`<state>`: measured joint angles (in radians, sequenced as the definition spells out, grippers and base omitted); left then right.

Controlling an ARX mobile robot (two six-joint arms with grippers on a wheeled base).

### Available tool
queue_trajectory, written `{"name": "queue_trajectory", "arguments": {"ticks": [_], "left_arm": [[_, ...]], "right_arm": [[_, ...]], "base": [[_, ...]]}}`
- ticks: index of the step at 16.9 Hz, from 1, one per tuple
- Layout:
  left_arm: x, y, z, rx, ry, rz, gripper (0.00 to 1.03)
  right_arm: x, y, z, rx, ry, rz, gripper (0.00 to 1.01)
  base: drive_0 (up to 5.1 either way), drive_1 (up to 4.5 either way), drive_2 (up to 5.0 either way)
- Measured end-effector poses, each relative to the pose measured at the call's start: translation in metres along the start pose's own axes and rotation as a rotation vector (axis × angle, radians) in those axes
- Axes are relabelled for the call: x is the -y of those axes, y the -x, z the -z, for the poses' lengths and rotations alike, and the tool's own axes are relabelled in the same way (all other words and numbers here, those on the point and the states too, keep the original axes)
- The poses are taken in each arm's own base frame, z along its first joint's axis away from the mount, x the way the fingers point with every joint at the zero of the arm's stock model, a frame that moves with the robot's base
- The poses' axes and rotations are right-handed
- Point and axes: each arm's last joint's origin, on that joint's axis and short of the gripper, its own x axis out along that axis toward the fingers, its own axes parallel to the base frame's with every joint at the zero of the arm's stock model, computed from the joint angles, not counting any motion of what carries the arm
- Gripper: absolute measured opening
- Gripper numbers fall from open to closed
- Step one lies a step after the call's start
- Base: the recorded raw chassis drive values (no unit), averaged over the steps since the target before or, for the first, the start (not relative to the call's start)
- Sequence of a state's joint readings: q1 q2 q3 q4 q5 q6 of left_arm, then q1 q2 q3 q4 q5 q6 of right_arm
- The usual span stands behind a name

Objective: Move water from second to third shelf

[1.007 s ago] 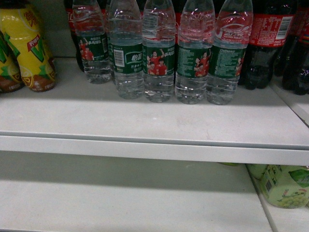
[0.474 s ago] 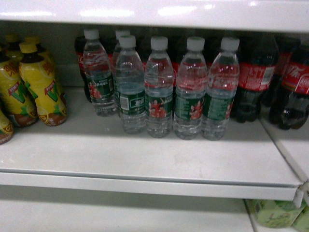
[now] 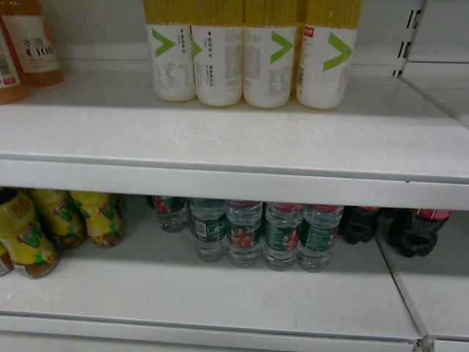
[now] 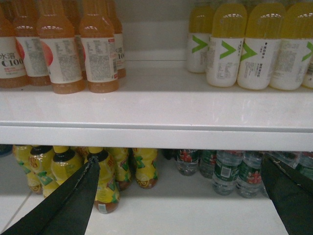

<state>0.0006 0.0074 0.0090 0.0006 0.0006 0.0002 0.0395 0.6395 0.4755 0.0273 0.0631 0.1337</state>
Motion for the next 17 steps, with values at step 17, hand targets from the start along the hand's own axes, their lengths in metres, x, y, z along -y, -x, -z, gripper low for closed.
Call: {"name": "queue_trajectory", "arguments": {"ticks": [17], "left_arm": [[0.0,0.0,0.0004,-0.004,0.0,-0.001,0.98]], "right_arm": [[0.0,0.0001,0.0,-0.003,0.0,0.0,0.42]], "base": [[0.0,0.0,0.0]]}}
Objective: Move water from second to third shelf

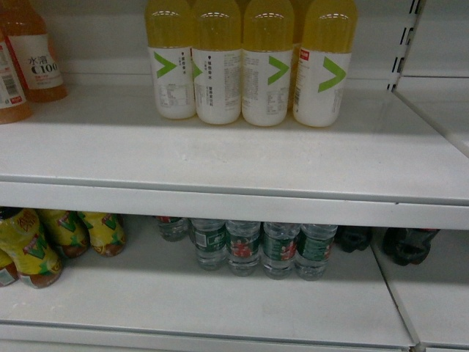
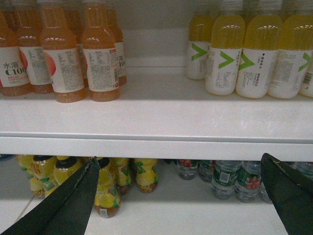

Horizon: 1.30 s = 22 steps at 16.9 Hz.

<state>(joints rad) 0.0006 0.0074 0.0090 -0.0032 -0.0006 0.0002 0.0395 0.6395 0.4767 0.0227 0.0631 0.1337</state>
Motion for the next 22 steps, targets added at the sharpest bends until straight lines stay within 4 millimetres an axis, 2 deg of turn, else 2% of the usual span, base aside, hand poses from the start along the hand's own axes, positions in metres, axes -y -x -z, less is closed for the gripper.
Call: {"name": "queue_trajectory", "arguments": {"ticks": [8,22], "left_arm": [[0.0,0.0,0.0,0.0,0.0,0.0,0.98],[0.0,0.0,0.0,0.0,0.0,0.0,0.98]], "right_arm": [[0.0002,-0.0001,0.0001,-0.001,0.0,0.007,0.42],[0.0002,-0.0002,0.0007,-0.006,0.0,0.004,0.42]], "base": [[0.0,0.0,0.0],[-4.5,2.35,2.4]]}}
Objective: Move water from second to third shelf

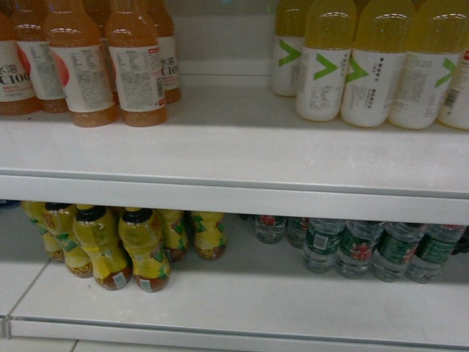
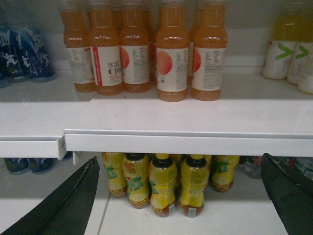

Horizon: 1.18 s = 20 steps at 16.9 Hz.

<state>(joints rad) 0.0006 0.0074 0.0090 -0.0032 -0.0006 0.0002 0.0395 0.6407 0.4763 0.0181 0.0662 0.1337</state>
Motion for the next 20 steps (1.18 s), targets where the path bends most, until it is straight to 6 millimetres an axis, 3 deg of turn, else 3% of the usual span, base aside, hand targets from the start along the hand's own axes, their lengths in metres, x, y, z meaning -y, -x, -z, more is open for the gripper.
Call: {"name": "queue_trajectory", "arguments": {"ticks": [20], "left_arm": [[0.0,0.0,0.0,0.0,0.0,0.0,0.98]], "right_arm": [[-0.0001,0.0001,-0.0004,0.004,0.0,-0.003,0.42]], "base": [[-4.6,2.31,2.3]]}}
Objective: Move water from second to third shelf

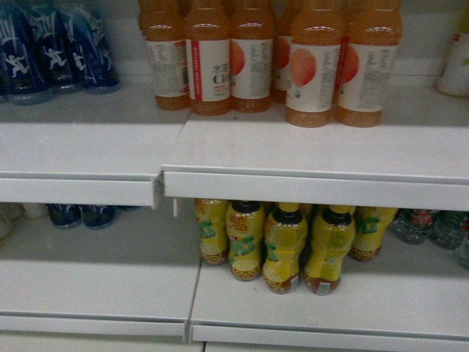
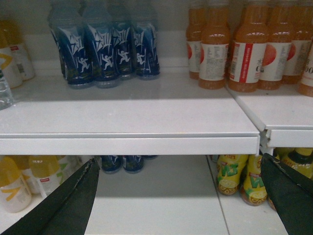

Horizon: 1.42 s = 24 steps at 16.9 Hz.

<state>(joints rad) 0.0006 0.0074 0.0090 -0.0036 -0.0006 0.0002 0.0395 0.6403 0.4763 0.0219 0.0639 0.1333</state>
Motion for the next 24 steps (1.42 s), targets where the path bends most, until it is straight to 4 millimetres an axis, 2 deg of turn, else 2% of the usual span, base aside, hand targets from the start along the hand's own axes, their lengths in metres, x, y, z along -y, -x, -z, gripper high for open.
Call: {"name": "queue_trajectory", "arguments": {"ticks": [24], "left_arm": [[0.0,0.0,0.0,0.0,0.0,0.0,0.98]], "right_arm": [[0.0001,0.0,0.0001,0.0,0.0,0.003,0.42]], "base": [[-4.7,2.23,2.2]]}}
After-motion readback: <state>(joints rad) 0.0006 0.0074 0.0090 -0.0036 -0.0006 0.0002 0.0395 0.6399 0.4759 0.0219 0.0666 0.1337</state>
